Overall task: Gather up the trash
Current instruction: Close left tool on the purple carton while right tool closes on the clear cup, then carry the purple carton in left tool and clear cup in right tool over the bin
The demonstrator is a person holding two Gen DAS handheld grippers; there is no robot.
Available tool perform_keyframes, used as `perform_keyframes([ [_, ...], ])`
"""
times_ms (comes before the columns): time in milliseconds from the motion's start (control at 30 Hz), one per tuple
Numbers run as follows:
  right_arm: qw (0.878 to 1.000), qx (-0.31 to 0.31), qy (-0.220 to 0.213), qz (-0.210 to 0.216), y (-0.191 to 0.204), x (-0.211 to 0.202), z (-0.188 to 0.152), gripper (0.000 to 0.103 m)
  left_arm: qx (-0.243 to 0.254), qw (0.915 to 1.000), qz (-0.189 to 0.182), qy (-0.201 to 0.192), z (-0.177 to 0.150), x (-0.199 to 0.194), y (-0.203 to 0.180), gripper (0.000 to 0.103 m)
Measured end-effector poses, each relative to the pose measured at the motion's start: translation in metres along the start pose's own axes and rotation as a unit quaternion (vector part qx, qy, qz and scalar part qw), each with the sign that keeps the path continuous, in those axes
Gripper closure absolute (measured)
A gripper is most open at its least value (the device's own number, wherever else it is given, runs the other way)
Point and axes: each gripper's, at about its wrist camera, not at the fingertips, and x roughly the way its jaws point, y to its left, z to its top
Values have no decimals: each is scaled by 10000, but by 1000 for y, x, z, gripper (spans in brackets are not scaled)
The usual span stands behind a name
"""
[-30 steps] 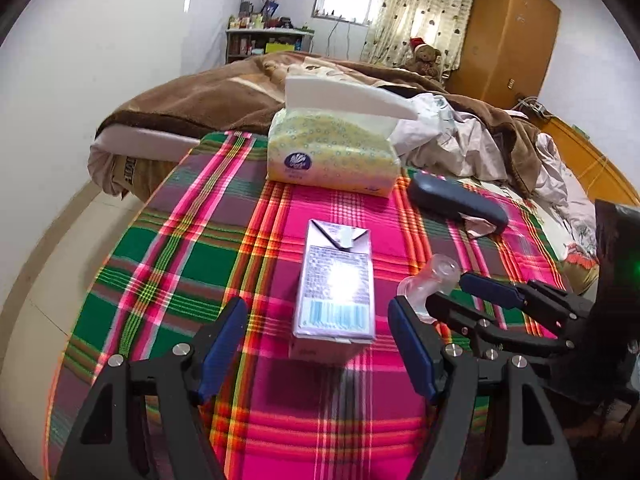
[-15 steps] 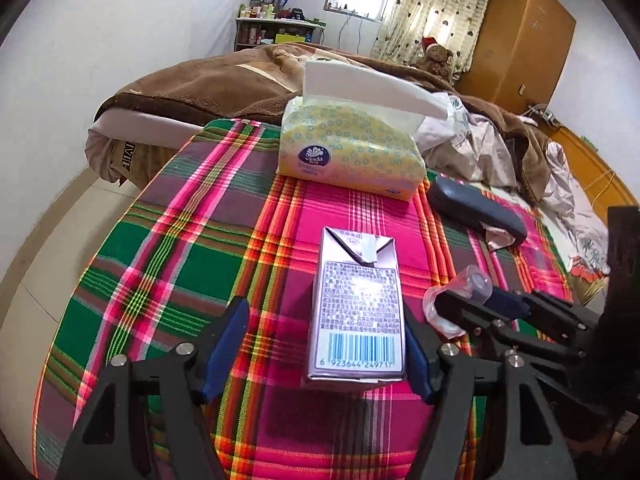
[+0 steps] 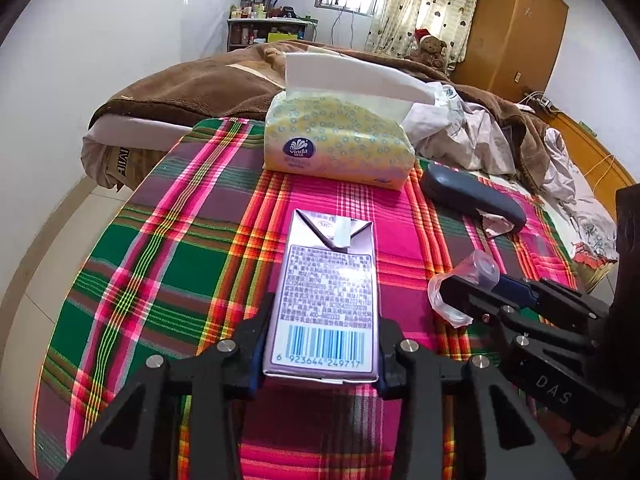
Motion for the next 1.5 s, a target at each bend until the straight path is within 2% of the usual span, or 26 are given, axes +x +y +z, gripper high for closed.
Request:
perform_keyframes([
  [100,10000,1,-55,-5,0,-6,-2,69,148,9998,143,-78,-2,-7,-6,62],
  [167,10000,41,-83,5,-1,-10,-3,69,94,9999,29,-95,-4,-12,-8,62],
  [333,9997,143,-195,11,-4,-28,-7,69,187,9997,76,-159,-10,-28,-21,62],
  [1000,9943,621,-831,-256,-40,-133,-55,69,697,9951,-327,-616,-48,-110,-103,62],
  [1500,9810,1239,-1196,-897,-104,-209,-103,69,1351,9836,-978,-683,-76,-135,-201,62],
])
